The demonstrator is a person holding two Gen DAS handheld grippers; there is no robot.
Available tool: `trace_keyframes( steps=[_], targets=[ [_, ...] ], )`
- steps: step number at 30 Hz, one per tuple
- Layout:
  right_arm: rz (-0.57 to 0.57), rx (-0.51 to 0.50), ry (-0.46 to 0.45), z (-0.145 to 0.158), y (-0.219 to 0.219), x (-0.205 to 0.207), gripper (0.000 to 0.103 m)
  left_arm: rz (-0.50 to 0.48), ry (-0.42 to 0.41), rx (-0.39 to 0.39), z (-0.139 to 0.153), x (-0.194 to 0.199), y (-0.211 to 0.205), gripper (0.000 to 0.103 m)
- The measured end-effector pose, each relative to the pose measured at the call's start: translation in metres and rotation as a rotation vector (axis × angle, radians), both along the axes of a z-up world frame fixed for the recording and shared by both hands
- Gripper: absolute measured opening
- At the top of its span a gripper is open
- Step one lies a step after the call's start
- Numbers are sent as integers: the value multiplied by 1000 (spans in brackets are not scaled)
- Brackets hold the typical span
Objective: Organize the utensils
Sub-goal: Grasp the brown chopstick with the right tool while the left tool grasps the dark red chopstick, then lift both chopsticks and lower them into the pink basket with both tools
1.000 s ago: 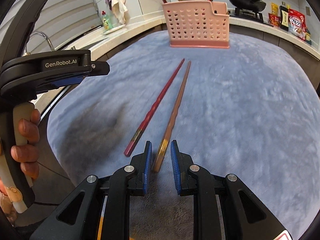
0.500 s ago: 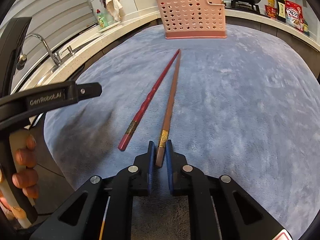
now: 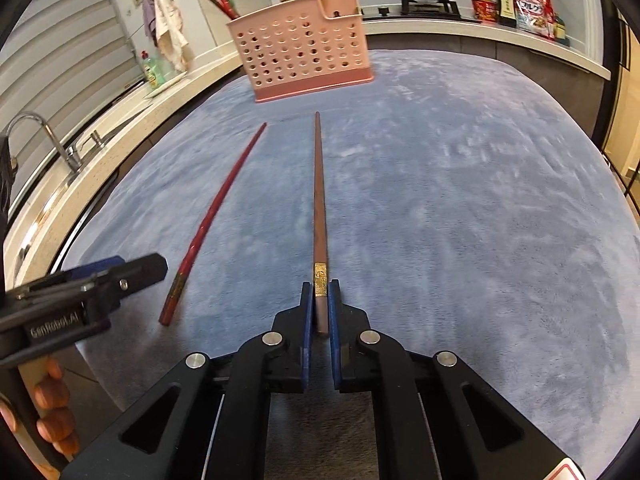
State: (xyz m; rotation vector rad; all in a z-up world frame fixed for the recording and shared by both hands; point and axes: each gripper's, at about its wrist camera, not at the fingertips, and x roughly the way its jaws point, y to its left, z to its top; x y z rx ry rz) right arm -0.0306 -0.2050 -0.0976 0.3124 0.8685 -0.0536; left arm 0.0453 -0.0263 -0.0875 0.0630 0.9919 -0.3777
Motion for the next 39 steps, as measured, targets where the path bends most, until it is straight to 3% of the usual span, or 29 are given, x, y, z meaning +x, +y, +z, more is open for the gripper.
trace_keyframes(
  steps=[7,16,28,39],
  targets=[
    [-3,18,-1,-2,-3,-1,7,-8,-12,52,-11,-2,-12,61],
    [-3,22,-3,-2,-3,-1,7,-20,-9,49,-9,-1,-8,10],
    [6,4,-51,23,-6,0,7,-13,5,46,4,5,-10,7],
    [16,-16,-195,89,-22,24,7,10,-82,-29,67,30,-11,7]
  ],
)
